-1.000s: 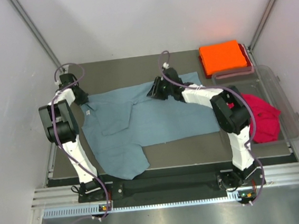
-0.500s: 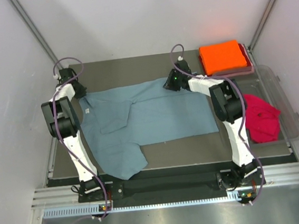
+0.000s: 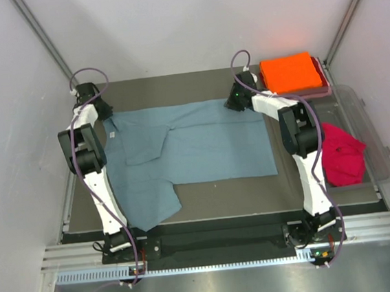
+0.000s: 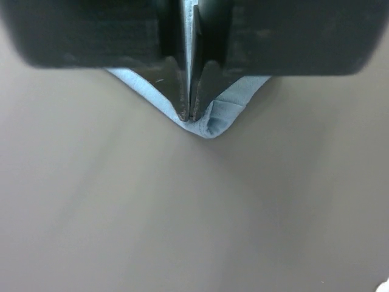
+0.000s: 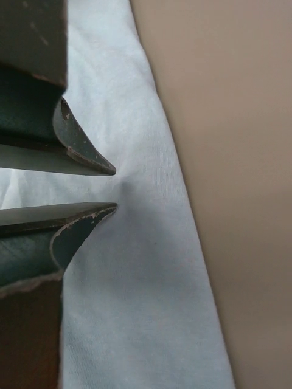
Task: Fold and stack the t-shirts
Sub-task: Fold the tshirt
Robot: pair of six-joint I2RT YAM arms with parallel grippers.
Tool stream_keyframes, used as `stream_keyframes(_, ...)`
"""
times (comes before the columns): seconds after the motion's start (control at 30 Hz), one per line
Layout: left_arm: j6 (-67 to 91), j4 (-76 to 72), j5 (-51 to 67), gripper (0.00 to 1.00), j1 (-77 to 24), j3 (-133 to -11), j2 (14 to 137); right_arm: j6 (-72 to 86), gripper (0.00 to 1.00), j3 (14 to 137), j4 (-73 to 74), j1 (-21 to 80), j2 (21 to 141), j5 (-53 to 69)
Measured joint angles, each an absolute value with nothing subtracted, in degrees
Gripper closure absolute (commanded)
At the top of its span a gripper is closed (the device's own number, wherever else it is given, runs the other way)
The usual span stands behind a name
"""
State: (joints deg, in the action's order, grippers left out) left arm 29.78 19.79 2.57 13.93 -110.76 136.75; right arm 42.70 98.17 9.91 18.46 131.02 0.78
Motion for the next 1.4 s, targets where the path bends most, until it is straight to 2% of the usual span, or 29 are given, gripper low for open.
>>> stream_keyframes(0.1,28.18,21.85,1.45,0.7,13.82,-110.91,135.85,40.84,0.71,99.22,10.74,18.28,131.02,1.96)
stream_keyframes(0.23,26.09,26.17,-3.29,0.63,13.8,-108.42,130.58,39.11,0.67,99.48,10.81,18.26,130.34,3.88)
stream_keyframes(0.47,25.58,27.62,-6.87,0.63,14.22,-92.88,110.96,38.5,0.61,94.17,10.26,20.01,121.73,6.94)
stream_keyframes(0.63,25.61,26.92,-0.03,0.63,14.35,-81.08,102.96,38.65,0.62,89.01,8.14,23.99,114.37,9.06)
stream_keyframes(0.83,25.78,27.97,6.04,0.63,14.2,-69.52,101.38,40.86,0.6,83.46,4.82,31.46,111.13,9.08)
stream_keyframes(1.07,25.76,27.46,9.1,0.63,14.2,-66.28,100.66,46.35,0.58,81.06,-1.32,39.18,113.03,9.8)
stream_keyframes(1.4,26.68,27.55,9.72,0.62,13.82,-63.26,100.66,50.81,0.52,82.74,-5.17,44.03,121.32,9.58)
